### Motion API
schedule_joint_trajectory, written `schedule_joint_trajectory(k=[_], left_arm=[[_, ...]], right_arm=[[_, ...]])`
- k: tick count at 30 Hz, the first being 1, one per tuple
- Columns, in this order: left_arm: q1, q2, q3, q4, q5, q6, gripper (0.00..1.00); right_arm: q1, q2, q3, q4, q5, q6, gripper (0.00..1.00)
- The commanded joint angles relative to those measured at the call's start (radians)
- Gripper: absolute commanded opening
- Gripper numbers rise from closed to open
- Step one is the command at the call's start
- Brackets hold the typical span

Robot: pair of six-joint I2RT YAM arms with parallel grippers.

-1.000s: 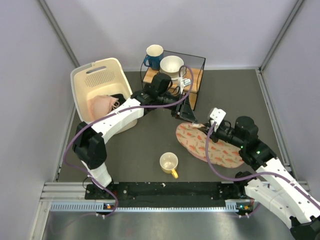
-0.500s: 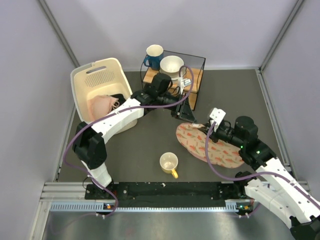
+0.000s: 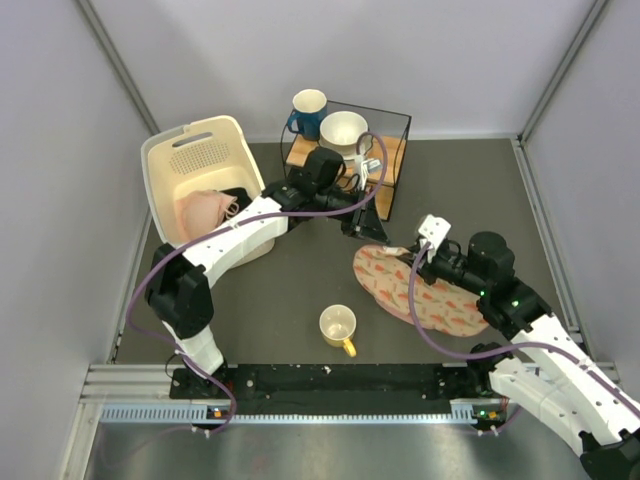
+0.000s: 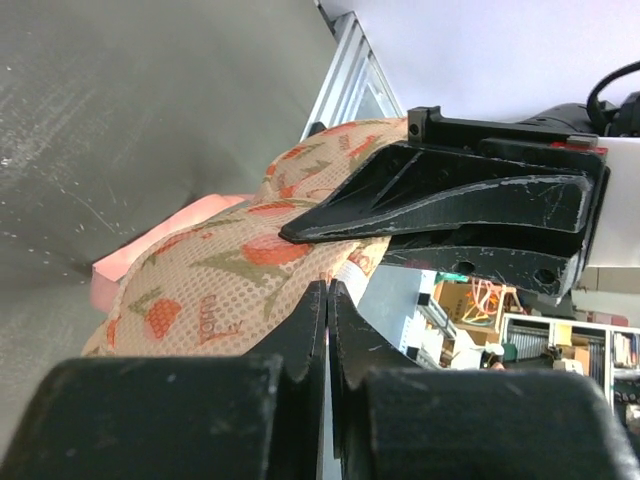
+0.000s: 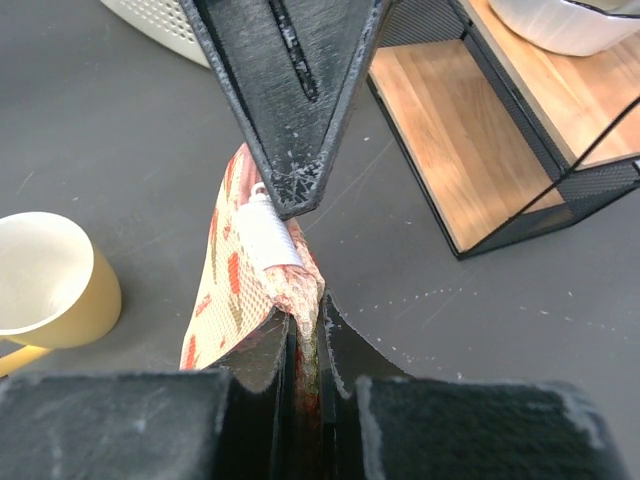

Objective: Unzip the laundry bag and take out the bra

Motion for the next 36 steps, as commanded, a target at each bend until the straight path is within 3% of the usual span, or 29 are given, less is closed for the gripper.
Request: schedule_joint_trajectory(k=[1,6,13,20,21,22,23,27,36], left_arm=[[0.014,-0.057,0.02,-0.021,-0.071,0.02,0.0],[0.086,-0.14,-0.063,0.031,-0.159,-0.026,0.0],[0.208,-0.217,-0.187,0.109,-0.165,-0.098,0.0],[0.214,-0.215,-0.249,0.217,-0.131,-0.179,0.0],[0.205,-0.215,-0.24,0.22,-0.133,-0.179,0.0],[0.2,-0.215,-0.227,0.218,-0.137,-0.178,0.0],[0.194,-0.21,-0.195,0.218,-0.142,-0.178,0.0],[0.143,-0.181,-0.103,0.191,-0.142,-0.164,0.0],[0.096,-0.125,0.044,0.159,-0.119,-0.14,0.0]], right_arm=[[0.006,-0.031,0.026,0.053,0.096,0.027,0.0],[0.006,-0.123,-0.037,0.138,0.216,0.075,0.0],[0.004,-0.278,-0.115,0.262,0.287,0.168,0.0],[0.006,-0.344,-0.18,0.29,0.296,0.23,0.0],[0.004,-0.334,-0.183,0.279,0.286,0.23,0.03],[0.006,-0.328,-0.18,0.244,0.276,0.22,0.41],[0.004,-0.309,-0.16,0.235,0.253,0.213,0.52],[0.006,-0.231,-0.065,0.127,0.203,0.129,0.63],[0.006,0.031,0.197,0.021,0.077,-0.013,0.73]])
